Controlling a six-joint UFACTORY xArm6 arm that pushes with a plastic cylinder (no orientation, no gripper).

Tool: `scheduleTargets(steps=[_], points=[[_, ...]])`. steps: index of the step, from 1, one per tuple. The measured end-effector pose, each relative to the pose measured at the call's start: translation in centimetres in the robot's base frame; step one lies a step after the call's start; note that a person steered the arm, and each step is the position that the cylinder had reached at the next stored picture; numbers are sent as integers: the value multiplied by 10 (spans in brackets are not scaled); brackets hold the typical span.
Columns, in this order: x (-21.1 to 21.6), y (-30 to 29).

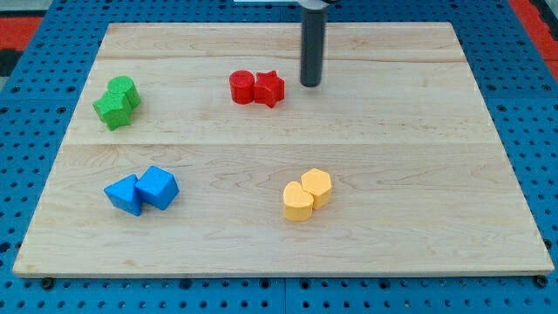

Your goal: Push red blocks into the green blocks

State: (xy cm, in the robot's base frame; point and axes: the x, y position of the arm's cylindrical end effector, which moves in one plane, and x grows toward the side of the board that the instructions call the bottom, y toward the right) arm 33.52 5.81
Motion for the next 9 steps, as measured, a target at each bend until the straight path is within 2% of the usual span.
scheduleTargets(steps=[3, 8, 9], points=[[12, -70], [-1, -201], [3, -205]])
